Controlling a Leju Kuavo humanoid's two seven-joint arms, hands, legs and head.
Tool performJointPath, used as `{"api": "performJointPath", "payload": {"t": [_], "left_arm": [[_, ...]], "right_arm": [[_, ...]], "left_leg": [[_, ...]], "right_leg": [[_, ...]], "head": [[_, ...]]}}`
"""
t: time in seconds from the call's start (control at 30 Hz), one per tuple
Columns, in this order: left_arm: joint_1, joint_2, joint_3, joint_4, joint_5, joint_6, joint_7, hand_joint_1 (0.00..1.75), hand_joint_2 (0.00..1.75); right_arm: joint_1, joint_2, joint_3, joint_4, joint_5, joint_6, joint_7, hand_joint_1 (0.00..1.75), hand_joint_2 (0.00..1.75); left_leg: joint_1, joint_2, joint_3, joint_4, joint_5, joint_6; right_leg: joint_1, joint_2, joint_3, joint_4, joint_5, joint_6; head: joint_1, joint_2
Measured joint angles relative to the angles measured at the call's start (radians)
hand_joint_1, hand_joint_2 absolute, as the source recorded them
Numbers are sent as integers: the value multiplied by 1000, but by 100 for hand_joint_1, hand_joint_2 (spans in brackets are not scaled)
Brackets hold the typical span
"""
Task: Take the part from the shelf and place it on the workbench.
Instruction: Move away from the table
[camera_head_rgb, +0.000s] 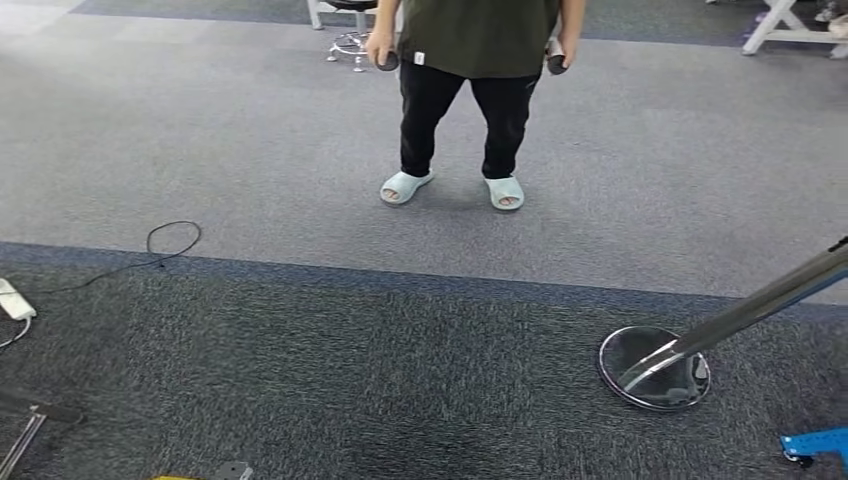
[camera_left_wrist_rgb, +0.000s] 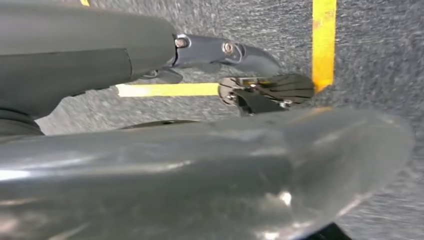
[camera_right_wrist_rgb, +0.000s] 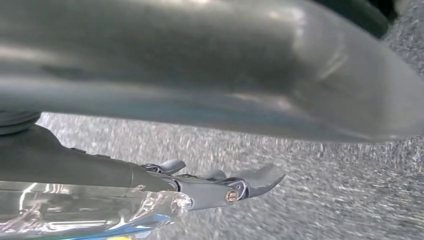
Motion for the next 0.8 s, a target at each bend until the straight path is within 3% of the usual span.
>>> {"api": "performJointPath", "payload": {"t": [0.07, 0.1, 0.13, 0.2, 0.27, 0.3, 0.37, 0.43, 0.47, 0.53, 0.57, 0.6, 0.63, 0.67, 0.73, 0.8], "left_arm": [[4, 1, 0, 0, -2, 0, -5, 0, 0], [4, 1, 0, 0, -7, 0, -9, 0, 0], [3, 2, 0, 0, -13, -1, -14, 0, 0], [1, 2, 0, 0, -22, -5, -19, 0, 0], [1, 3, 0, 0, -23, -14, -19, 0, 0], [0, 3, 0, 0, -23, -17, -18, 0, 0], [-3, 3, 0, 0, -23, -20, -15, 0, 0], [-6, 2, 0, 0, -23, -20, -11, 0, 0], [-6, 2, 0, 0, -22, -19, -10, 0, 0], [-2, 2, 0, 0, -20, -17, -8, 0, 0], [0, 2, 0, 0, -19, -15, -7, 0, 0], [1, 2, 0, 0, -19, -13, -5, 0, 0], [2, 3, 0, 0, -19, -10, -3, 0, 0], [2, 4, 0, 0, -19, -12, 0, 0, 0], [1, 6, 0, 0, -18, -23, 6, 0, 0], [1, 6, 0, 0, -17, -35, 6, 0, 0]], "right_arm": [[-2, 0, 0, 0, -1, 2, 2, 0, 0], [-1, 0, 0, 0, -3, 2, 1, 0, 0], [2, -1, -1, 0, -4, 2, -1, 0, 0], [3, -2, -2, 0, -5, 4, -8, 0, 0], [-1, -3, -2, 0, -4, 7, -18, 0, 0], [-2, -3, -2, 0, -2, 8, -21, 0, 0], [-1, -4, -2, 0, -1, 9, -23, 0, 0], [0, -4, -2, 0, 0, 9, -23, 0, 0], [-2, -4, -2, 0, 0, 9, -23, 0, 0], [-4, -4, -2, 0, 0, 9, -23, 0, 0], [-4, -4, -2, 0, 0, 9, -23, 0, 0], [-3, -4, -2, 0, 0, 9, -23, 0, 0], [-2, -4, -2, 0, -1, 9, -23, 0, 0], [-2, -4, -2, 0, -1, 9, -23, 0, 0], [-4, -4, -2, 0, -1, 9, -23, 0, 0], [-5, -4, -2, 0, -1, 9, -21, 0, 0]], "left_leg": [[-6, 35, 1, 0, -2, 3], [-8, 51, 2, 0, -3, 4], [-10, 65, 4, 0, -5, 3], [-11, 89, 12, 0, -11, -3], [-15, 108, 20, 0, -17, -13], [-16, 117, 23, -2, -18, -19], [-13, 130, 30, -7, -19, -30], [-10, 99, 21, 20, -44, -40], [-8, 74, 1, 65, -72, -43], [-8, 35, -65, 198, -134, -46], [-8, 29, -95, 253, -150, -46], [-8, 26, -112, 276, -145, -46], [-7, 24, -111, 261, -120, -45], [-6, 16, -92, 211, -81, -44], [1, -39, -36, 76, -13, -44], [6, -83, -8, 5, 6, -42]], "right_leg": [[0, -18, -51, 112, -46, 1], [0, -20, -51, 121, -42, 1], [1, -23, -30, 90, -22, -1], [4, -52, 50, -44, 33, -6], [10, -80, 104, -136, 59, -15], [13, -82, 110, -148, 59, -20], [14, -60, 108, -154, 64, -33], [10, -39, 111, -163, 70, -45], [6, -28, 114, -167, 73, -50], [6, -3, 113, -167, 75, -55], [6, 11, 112, -167, 76, -55], [6, 26, 112, -167, 76, -55], [5, 40, 113, -167, 76, -54], [4, 56, 113, -167, 77, -52], [4, 85, 110, -163, 79, -45], [3, 111, 101, -161, 81, -32]], "head": [[0, 0], [0, 0], [0, 0], [1, 0], [-1, 0], [-1, 0], [-2, 0], [-4, 0], [-6, 0], [-10, 0], [-11, 0], [-11, 0], [-11, 0], [-10, 0], [-11, 0], [-11, 0]]}}
